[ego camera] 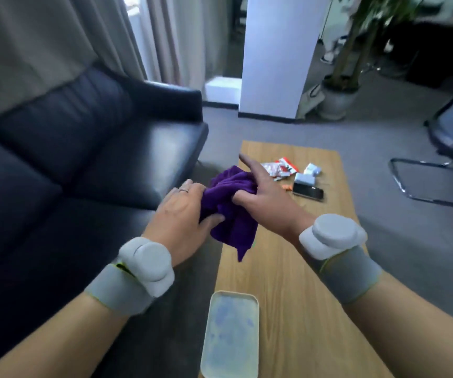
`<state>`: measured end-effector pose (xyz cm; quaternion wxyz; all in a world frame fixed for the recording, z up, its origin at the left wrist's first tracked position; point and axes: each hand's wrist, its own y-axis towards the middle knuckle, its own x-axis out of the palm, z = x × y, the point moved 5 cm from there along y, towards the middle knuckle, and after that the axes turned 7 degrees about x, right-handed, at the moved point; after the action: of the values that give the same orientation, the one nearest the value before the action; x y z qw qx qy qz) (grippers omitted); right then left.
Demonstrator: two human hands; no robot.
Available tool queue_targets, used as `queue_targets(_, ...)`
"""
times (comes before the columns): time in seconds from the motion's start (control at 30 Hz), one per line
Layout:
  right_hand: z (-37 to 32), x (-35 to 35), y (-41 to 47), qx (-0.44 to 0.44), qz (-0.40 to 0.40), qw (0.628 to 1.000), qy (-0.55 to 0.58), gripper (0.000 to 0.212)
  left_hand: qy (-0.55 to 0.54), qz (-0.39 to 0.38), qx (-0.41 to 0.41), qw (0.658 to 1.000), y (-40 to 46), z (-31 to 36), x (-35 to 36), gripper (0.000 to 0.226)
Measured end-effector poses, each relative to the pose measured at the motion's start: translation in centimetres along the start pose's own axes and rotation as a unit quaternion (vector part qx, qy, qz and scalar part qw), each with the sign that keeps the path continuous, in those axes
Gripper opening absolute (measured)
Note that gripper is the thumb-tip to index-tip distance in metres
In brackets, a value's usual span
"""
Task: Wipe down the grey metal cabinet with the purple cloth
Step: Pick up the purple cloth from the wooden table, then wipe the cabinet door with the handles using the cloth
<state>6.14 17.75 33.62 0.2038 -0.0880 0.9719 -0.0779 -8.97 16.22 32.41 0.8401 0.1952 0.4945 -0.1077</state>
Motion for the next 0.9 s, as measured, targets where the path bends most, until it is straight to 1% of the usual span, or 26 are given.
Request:
queue_targets(0.03, -3.3, -0.1, -0.2, -0.007, -0.009, 1.0, 0.027, 0.066, 0.0, 0.038, 0.001, 0.999, 0.4, 0.4, -3.9, 0.027)
queue_targets(0.1, -8.5, -0.1, -0.7, -0.007, -0.035, 0.994, 0.101, 0.049, -0.037, 0.081, -0.038, 0.995, 0.9, 1.0, -10.8, 0.025)
queue_targets(0.17, -13.0, 0.6, -1.5, 0.018, -0.055, 0.984, 0.167, 0.041, -0.124, 0.134, -0.061, 0.981, 1.0, 2.1, -17.3, 0.022)
queue_targets(0.2, -15.1, 1.1, -2.1, 0.03, -0.072, 0.974, 0.213, 0.041, -0.184, 0.147, -0.059, 0.97, 1.0, 2.9, -20.0, 0.022)
queue_targets(0.23, -17.0, 1.8, -2.7, 0.034, -0.105, 0.96, 0.259, 0.037, -0.258, 0.151, -0.054, 0.953, 0.9, 3.7, -22.6, 0.024)
queue_targets(0.27, -19.7, 2.8, -3.5, 0.026, -0.146, 0.945, 0.291, 0.032, -0.325, 0.147, -0.045, 0.933, 0.3, 4.8, -25.6, 0.028)
queue_targets(0.3, -20.4, 3.3, -3.9, 0.019, -0.184, 0.925, 0.333, 0.026, -0.384, 0.129, -0.038, 0.913, 0.5, 5.8, -26.8, 0.034)
queue_targets(0.33, -22.4, 4.0, -4.3, -0.001, -0.217, 0.905, 0.366, 0.022, -0.405, 0.136, -0.028, 0.904, -0.3, 6.6, -29.2, 0.039)
queue_targets(0.4, -25.2, 4.9, -5.3, -0.017, -0.237, 0.87, 0.432, 0.024, -0.368, 0.163, -0.007, 0.915, -2.4, 7.4, -32.6, 0.05)
queue_targets(0.43, -26.8, 6.0, -5.9, -0.022, -0.261, 0.852, 0.453, 0.028, -0.306, 0.178, -0.002, 0.935, -4.0, 7.4, -34.5, 0.054)
queue_targets(0.5, -28.5, 7.5, -6.3, -0.012, -0.295, 0.829, 0.476, 0.044, -0.153, 0.153, -0.014, 0.976, -6.2, 7.3, -35.7, 0.06)
queue_targets(0.53, -29.9, 8.7, -7.2, -0.004, -0.34, 0.814, 0.47, 0.051, -0.069, 0.133, -0.025, 0.988, -7.8, 7.2, -36.3, 0.064)
queue_targets(0.57, -31.0, 9.6, -8.0, -0.002, -0.381, 0.801, 0.462, 0.054, 0.016, 0.116, -0.035, 0.993, -9.3, 7.3, -36.7, 0.068)
queue_targets(0.6, -32.0, 10.3, -8.7, -0.005, -0.41, 0.795, 0.447, 0.051, 0.089, 0.111, -0.04, 0.989, -10.7, 7.5, -37.2, 0.07)
queue_targets(0.63, -33.3, 11.1, -9.7, -0.012, -0.438, 0.789, 0.43, 0.043, 0.137, 0.12, -0.054, 0.982, -12.3, 7.9, -38.0, 0.068)
queue_targets(0.7, -35.1, 12.4, -11.6, -0.019, -0.482, 0.771, 0.416, 0.038, 0.155, 0.149, -0.096, 0.972, -15.1, 8.4, -39.4, 0.06)
queue_targets(0.77, -36.3, 14.0, -14.0, -0.001, -0.533, 0.743, 0.405, 0.036, 0.141, 0.181, -0.143, 0.963, -18.1, 9.4, -40.7, 0.046)
queue_targets(0.8, -36.6, 14.8, -15.6, 0.014, -0.559, 0.73, 0.393, 0.03, 0.131, 0.207, -0.157, 0.957, -19.6, 10.0, -41.3, 0.037)
queue_targets(0.83, -36.7, 15.6, -17.2, 0.031, -0.596, 0.703, 0.386, 0.023, 0.111, 0.238, -0.17, 0.95, -21.1, 10.8, -41.9, 0.029)
queue_targets(0.87, -36.9, 16.5, -18.9, 0.047, -0.64, 0.666, 0.38, 0.021, 0.087, 0.269, -0.183, 0.941, -22.7, 11.7, -42.4, 0.025)
queue_targets(0.9, -37.0, 17.5, -20.0, 0.052, -0.66, 0.652, 0.369, 0.024, 0.066, 0.286, -0.198, 0.935, -24.4, 12.5, -42.6, 0.024)
